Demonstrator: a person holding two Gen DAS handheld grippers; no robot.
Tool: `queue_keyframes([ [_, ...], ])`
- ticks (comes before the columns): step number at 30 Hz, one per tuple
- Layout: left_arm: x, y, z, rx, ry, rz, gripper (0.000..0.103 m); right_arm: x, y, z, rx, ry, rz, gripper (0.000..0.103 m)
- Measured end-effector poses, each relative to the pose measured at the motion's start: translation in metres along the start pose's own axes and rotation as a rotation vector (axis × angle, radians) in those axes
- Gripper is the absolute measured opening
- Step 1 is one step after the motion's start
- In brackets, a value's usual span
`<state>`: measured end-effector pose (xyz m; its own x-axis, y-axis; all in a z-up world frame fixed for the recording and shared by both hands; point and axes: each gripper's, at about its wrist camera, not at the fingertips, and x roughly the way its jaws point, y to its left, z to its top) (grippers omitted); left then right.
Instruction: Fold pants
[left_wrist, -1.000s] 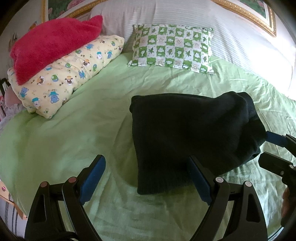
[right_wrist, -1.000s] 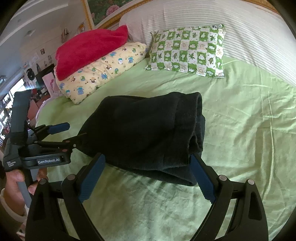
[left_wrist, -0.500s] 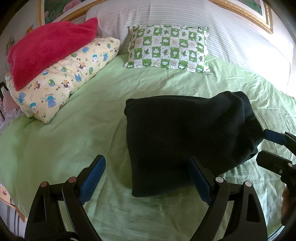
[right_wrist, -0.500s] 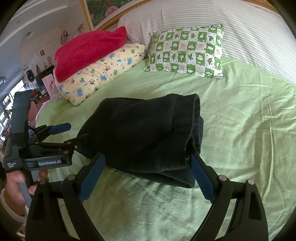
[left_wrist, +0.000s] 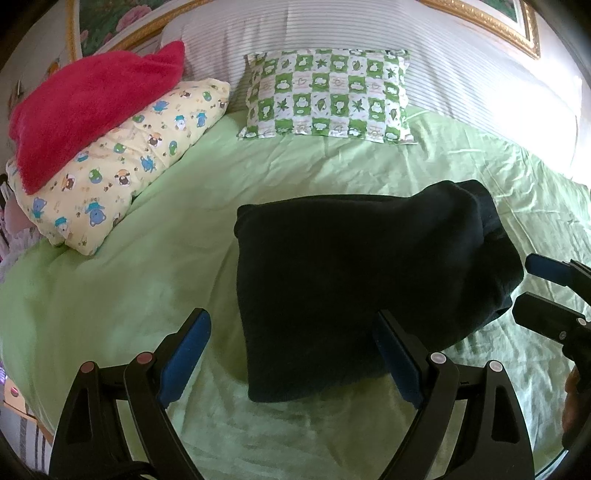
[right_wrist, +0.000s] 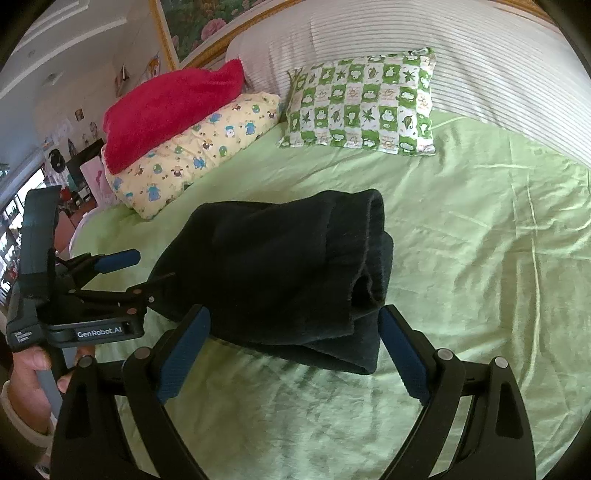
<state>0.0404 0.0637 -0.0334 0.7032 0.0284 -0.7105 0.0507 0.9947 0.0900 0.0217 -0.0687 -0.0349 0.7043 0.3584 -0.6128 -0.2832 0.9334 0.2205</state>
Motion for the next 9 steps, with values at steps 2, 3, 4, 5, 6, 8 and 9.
queue_keyframes([
  [2, 0.0019, -0.0019, 0.0015, 0.0, 0.001, 0.0, 0.09, -0.0003, -0.0019, 0.001, 0.004, -0.003, 0.001, 0.092],
  [3, 0.0029, -0.0024, 0.0019, 0.0, 0.003, 0.001, 0.09, -0.0001, -0.0025, 0.0016, 0.005, -0.004, 0.001, 0.092],
  [4, 0.0041, -0.0029, 0.0024, 0.001, 0.006, 0.001, 0.09, 0.0005, -0.0031, 0.0025, 0.007, -0.005, 0.003, 0.092],
  [5, 0.005, -0.0033, 0.0028, 0.0, 0.008, 0.001, 0.09, 0.0005, -0.0037, 0.0028, 0.009, -0.007, 0.005, 0.093],
  [6, 0.0058, -0.0036, 0.0032, -0.001, 0.011, 0.0, 0.09, 0.0007, -0.0041, 0.0035, 0.011, -0.008, 0.006, 0.092],
  [8, 0.0061, -0.0041, 0.0034, -0.005, 0.018, -0.007, 0.09, -0.0005, -0.0042, 0.0041, 0.014, -0.013, 0.008, 0.093],
  [9, 0.0058, -0.0042, 0.0037, -0.007, 0.02, -0.012, 0.09, -0.0007, -0.0042, 0.0049, 0.015, -0.016, 0.01, 0.093],
])
